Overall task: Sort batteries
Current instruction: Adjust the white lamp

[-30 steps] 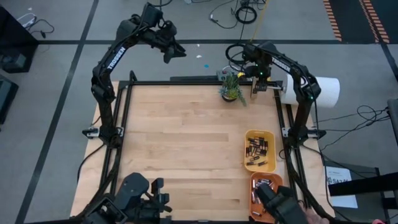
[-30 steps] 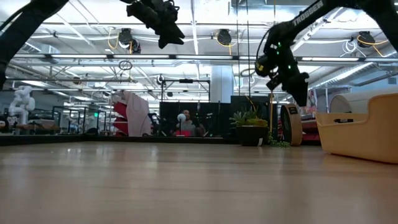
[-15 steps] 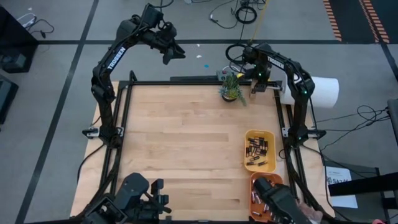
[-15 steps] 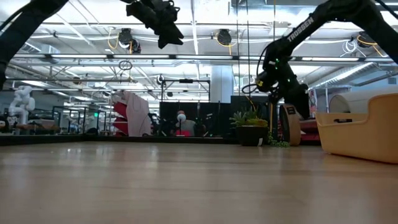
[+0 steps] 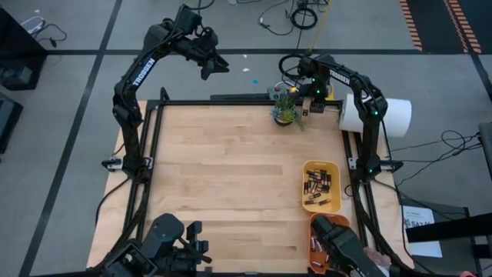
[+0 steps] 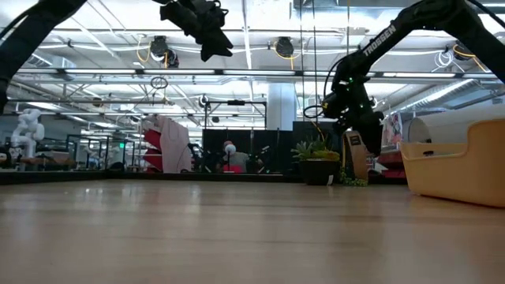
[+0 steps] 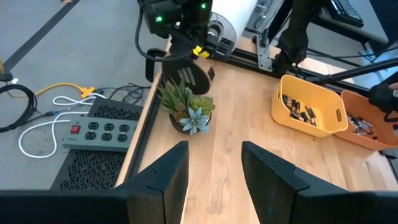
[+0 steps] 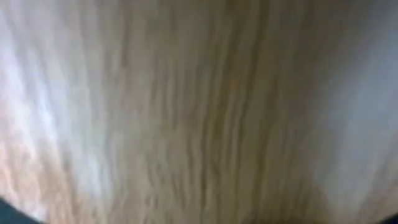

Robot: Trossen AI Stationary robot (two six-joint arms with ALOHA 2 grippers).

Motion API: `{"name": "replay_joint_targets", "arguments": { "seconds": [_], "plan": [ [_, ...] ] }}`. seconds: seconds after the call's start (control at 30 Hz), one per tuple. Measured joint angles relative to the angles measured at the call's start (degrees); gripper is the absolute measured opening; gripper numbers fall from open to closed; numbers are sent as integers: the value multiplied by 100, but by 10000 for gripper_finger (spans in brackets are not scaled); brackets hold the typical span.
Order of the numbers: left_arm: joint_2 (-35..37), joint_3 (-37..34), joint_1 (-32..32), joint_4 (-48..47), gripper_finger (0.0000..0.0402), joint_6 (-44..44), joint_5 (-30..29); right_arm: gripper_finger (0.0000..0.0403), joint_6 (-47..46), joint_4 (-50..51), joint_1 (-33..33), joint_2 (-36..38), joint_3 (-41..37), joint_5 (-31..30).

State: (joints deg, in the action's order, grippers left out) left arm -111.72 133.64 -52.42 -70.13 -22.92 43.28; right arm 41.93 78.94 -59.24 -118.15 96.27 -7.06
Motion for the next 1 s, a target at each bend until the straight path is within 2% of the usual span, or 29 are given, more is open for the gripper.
{"name": "replay_joint_targets", "arguments": {
  "seconds": [0.1,0.2,0.37,0.43,0.5,0.67,1.0],
  "plan": [
    [0,0,0,-2,157,0,1,141,-52,94,-11,-107,10,148],
    [0,0,0,-7,157,0,1,112,-237,208,-11,-274,21,692],
    [0,-2,-2,-59,157,-2,0,84,-494,-196,-4,-442,-3,1012],
    [0,-2,-7,-62,157,-2,1,79,-514,-205,34,-449,-4,771],
    [0,-2,-7,-69,157,-2,1,69,-480,-108,35,-451,-16,777],
    [0,-2,-7,-28,157,-4,-3,15,-550,-37,62,-354,-31,655],
    [0,-2,-7,76,157,-5,-9,12,-1106,271,170,162,-44,643]
  ]
}}
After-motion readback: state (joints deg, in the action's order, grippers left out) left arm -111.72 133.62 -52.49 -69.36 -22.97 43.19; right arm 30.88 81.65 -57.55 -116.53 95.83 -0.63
